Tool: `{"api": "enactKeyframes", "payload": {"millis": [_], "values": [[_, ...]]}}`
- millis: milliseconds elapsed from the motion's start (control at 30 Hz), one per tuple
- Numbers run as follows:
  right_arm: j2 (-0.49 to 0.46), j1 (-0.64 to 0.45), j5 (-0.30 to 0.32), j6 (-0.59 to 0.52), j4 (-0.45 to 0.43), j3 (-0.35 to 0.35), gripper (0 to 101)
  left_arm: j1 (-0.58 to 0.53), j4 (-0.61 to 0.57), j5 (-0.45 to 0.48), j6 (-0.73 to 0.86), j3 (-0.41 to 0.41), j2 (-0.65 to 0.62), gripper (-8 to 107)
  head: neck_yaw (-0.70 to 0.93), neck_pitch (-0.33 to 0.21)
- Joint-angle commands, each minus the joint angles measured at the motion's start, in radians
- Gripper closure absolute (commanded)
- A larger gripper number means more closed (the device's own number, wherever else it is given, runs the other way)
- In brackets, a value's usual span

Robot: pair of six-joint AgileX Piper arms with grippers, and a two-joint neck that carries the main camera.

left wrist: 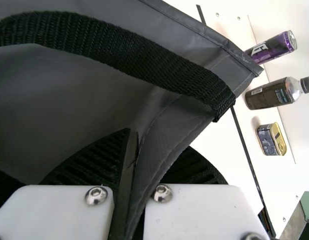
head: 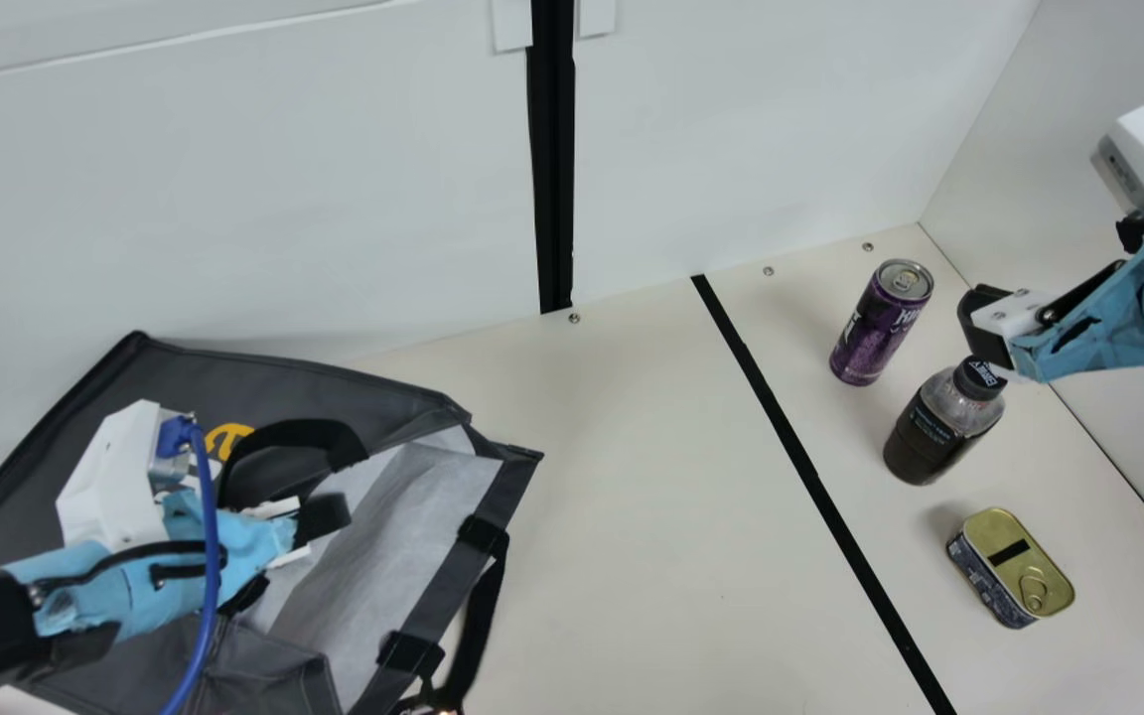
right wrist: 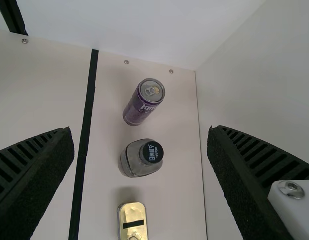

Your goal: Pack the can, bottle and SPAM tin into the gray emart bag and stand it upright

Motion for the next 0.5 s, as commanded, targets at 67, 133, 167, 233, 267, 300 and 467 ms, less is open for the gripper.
{"api": "enactKeyframes", "payload": {"millis": [67,133,167,233,267,300,467], "values": [[0.000,0.000,0.000,0.000,0.000,0.000,6,0.008,-0.008,0.007,0.015,-0.003,0.004,107,-0.001,-0.023],[0.000,0.000,0.000,0.000,0.000,0.000,6,0.008,-0.007,0.009,0.016,-0.002,0.004,107,-0.001,-0.023],[0.000,0.000,0.000,0.000,0.000,0.000,6,0.010,-0.007,0.009,0.019,-0.002,0.004,107,-0.001,-0.023],[0.000,0.000,0.000,0.000,0.000,0.000,6,0.010,-0.007,0.009,0.019,-0.002,0.004,107,-0.001,-0.023],[0.000,0.000,0.000,0.000,0.000,0.000,6,0.010,-0.007,0.009,0.019,-0.002,0.004,107,-0.001,-0.023],[0.000,0.000,0.000,0.000,0.000,0.000,6,0.010,-0.007,0.009,0.019,-0.002,0.004,107,-0.001,-0.023],[0.000,0.000,0.000,0.000,0.000,0.000,6,0.010,-0.007,0.009,0.019,-0.002,0.004,107,-0.001,-0.023]]}}
